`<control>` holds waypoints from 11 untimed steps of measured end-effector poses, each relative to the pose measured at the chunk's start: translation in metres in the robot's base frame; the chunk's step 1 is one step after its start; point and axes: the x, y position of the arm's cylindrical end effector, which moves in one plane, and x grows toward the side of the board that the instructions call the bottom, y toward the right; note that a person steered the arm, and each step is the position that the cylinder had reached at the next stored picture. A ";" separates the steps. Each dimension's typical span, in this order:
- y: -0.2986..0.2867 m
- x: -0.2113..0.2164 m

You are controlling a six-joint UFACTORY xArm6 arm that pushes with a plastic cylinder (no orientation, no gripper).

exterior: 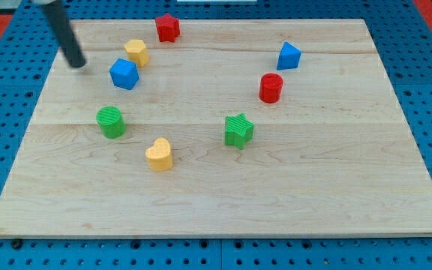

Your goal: Move the red star diagonally top right of the green circle

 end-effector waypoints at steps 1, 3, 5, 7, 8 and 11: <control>0.017 -0.032; 0.081 -0.085; 0.132 -0.093; 0.180 -0.041; 0.192 -0.016; 0.186 0.067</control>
